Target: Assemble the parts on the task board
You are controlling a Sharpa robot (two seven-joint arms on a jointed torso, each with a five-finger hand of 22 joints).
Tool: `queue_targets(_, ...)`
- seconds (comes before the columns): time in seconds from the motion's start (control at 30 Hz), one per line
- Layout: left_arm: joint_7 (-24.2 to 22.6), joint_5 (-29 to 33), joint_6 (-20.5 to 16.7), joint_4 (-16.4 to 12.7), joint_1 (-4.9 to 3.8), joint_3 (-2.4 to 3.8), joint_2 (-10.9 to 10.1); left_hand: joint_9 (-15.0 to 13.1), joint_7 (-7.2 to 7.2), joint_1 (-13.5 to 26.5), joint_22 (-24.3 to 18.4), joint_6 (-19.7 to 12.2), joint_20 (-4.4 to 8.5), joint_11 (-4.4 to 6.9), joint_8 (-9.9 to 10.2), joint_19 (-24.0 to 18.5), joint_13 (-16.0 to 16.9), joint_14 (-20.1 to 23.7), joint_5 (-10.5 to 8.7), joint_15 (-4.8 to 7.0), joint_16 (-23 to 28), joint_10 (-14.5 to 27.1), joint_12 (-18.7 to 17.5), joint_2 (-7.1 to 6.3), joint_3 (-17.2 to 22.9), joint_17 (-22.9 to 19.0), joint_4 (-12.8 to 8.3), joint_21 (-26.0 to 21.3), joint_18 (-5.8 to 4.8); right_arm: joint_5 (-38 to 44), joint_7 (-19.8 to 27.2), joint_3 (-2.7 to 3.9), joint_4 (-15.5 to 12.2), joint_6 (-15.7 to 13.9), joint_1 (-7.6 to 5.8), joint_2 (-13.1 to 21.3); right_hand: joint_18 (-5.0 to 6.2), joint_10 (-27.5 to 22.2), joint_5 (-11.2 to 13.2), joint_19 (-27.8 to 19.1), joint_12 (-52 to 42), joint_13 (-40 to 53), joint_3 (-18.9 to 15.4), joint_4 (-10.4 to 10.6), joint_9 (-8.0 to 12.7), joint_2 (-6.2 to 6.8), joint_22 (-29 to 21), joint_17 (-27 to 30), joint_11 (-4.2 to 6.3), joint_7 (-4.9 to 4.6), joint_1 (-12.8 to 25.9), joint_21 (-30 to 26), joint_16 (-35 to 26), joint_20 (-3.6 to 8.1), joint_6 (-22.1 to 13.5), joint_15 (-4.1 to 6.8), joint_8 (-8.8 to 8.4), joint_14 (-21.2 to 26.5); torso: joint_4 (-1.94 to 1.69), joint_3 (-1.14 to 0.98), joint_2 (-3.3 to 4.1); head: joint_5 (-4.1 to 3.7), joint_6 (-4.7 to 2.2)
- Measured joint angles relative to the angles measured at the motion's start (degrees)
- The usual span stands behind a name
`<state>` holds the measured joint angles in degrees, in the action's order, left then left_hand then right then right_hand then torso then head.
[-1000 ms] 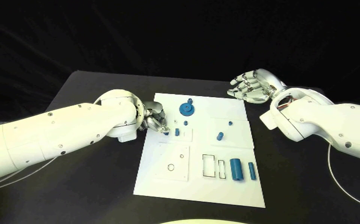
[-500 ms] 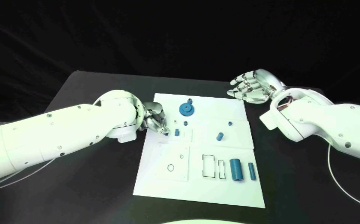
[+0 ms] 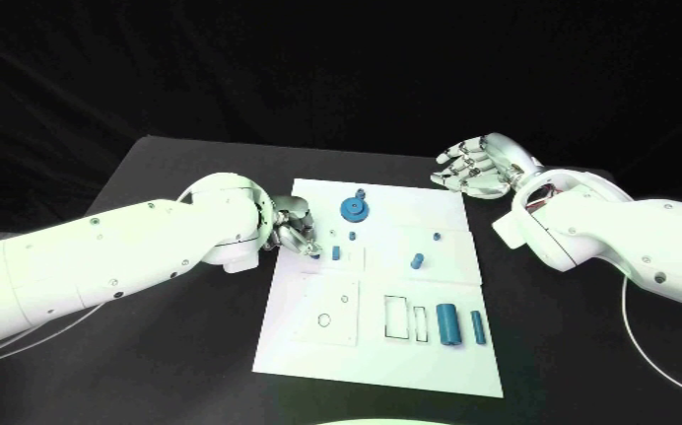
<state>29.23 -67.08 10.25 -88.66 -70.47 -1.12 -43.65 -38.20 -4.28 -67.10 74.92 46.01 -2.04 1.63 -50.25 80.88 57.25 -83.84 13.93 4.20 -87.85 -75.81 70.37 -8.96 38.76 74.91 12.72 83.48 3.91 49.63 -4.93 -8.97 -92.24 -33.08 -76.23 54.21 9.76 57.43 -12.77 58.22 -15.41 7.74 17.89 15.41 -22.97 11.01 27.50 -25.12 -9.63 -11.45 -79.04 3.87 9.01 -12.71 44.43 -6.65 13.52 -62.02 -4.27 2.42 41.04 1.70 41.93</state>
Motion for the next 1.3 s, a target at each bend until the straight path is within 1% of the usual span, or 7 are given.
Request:
queue_targets(0.07,0.0,0.0,0.01,0.04,0.01,-0.01,0.03,-0.3,0.01,0.67,0.0,0.02,0.21,0.0,0.0,0.21,0.2,-0.21,-0.11,0.2,0.0,-0.4,0.01,-0.24,2.97,0.0,-2.97,0.15,0.0,0.0,0.01,0.0,0.0,0.0,0.0,0.0,0.0,0.0,0.0,0.0,0.0,-0.06,0.0,0.0,0.0,0.0,-0.13,0.07,0.0,0.0,0.0,0.0,0.0,0.0,0.0,0.0,0.0,0.0,0.0,-0.01,0.0,0.01,0.04)
queue_targets(0.5,-0.03,0.06,0.01,0.68,0.01,-0.02,0.42,-0.61,0.2,2.92,-0.01,0.45,0.4,0.31,0.0,0.4,0.53,-0.01,-0.12,0.41,-0.17,-0.71,0.2,-0.25,2.96,0.0,-3.04,0.14,0.0,-0.02,0.04,0.0,-0.04,-0.04,0.0,0.09,0.0,0.0,0.0,0.0,0.0,-0.18,0.0,0.0,0.06,0.0,-0.29,0.13,0.0,0.0,0.0,0.0,-0.23,0.0,0.0,0.0,0.0,0.0,0.08,-0.07,0.02,0.01,0.19)
queue_targets(0.6,-0.03,0.06,0.01,0.86,0.01,-0.01,0.56,-0.6,0.21,3.63,-0.01,0.62,0.4,0.31,0.0,0.4,0.7,-0.03,-0.12,0.44,-0.22,-0.71,0.2,-0.31,3.71,0.0,-4.21,0.14,0.0,-0.03,0.04,0.0,-0.05,-0.05,0.0,0.11,0.0,0.0,0.0,0.0,0.0,-0.18,0.0,0.0,0.06,0.0,-0.3,0.13,0.0,0.0,0.0,0.0,-0.23,0.0,0.0,0.0,0.0,0.0,0.08,-0.07,0.03,-0.03,0.24)
queue_targets(0.8,-0.03,0.08,0.02,1.11,0.0,0.0,0.71,-0.44,0.41,4.43,-0.01,0.86,0.61,0.5,0.0,0.61,0.93,-0.22,-0.12,0.62,-0.22,-0.92,0.19,-0.39,3.52,0.0,-4.39,0.34,0.0,-0.03,0.05,0.0,-0.06,-0.06,0.0,0.14,0.0,0.0,0.0,0.0,0.0,-0.18,0.0,0.0,0.06,0.0,-0.29,0.13,0.0,0.0,0.0,0.0,-0.22,0.0,0.0,0.0,0.0,0.0,0.08,-0.07,0.03,-0.11,0.36)
queue_targets(1.07,-0.03,0.1,0.09,1.34,0.0,0.0,0.79,-0.44,2.04,5.47,-0.01,2.88,0.61,0.53,0.0,0.61,1.09,-0.21,-0.44,0.62,-0.38,-0.93,0.19,-0.54,1.3,0.0,-3.38,0.34,0.0,0.0,0.06,0.0,-0.07,-0.09,0.0,0.16,0.0,0.0,0.0,0.0,0.0,-0.27,0.0,0.0,0.06,0.0,-0.41,0.18,0.0,0.0,0.0,0.0,-0.22,0.0,0.0,0.0,0.0,0.0,0.05,-0.05,0.03,-0.23,0.47)
queue_targets(1.13,-0.02,0.1,0.13,1.39,0.0,0.0,0.78,-0.66,2.71,5.77,-0.01,3.75,0.61,0.71,-0.09,0.61,1.21,-0.21,-0.44,0.62,-0.44,-1.12,0.37,-0.83,0.59,0.0,-3.14,0.34,0.0,0.0,0.07,0.0,-0.07,-0.09,0.0,0.17,0.0,0.0,0.0,0.0,0.0,-0.28,0.0,0.0,0.06,0.0,-0.43,0.18,0.0,0.0,0.0,0.0,-0.22,0.0,0.0,0.0,0.0,0.0,0.05,-0.05,0.03,-0.26,0.49)
queue_targets(1.3,-0.02,0.1,0.26,1.43,0.0,0.0,0.78,-0.55,2.75,5.77,-0.01,3.8,0.61,0.71,-0.12,0.61,1.37,-0.21,-0.44,0.62,-0.44,-1.11,0.38,-0.83,0.03,0.0,-2.9,0.34,0.0,0.01,0.07,0.0,-0.07,-0.09,0.0,0.18,0.0,0.0,0.0,0.0,0.0,-0.33,0.0,0.0,0.06,0.0,-0.5,0.18,0.0,0.0,0.0,0.0,-0.23,0.0,0.0,0.0,0.0,0.0,0.03,-0.04,0.02,-0.27,0.56)
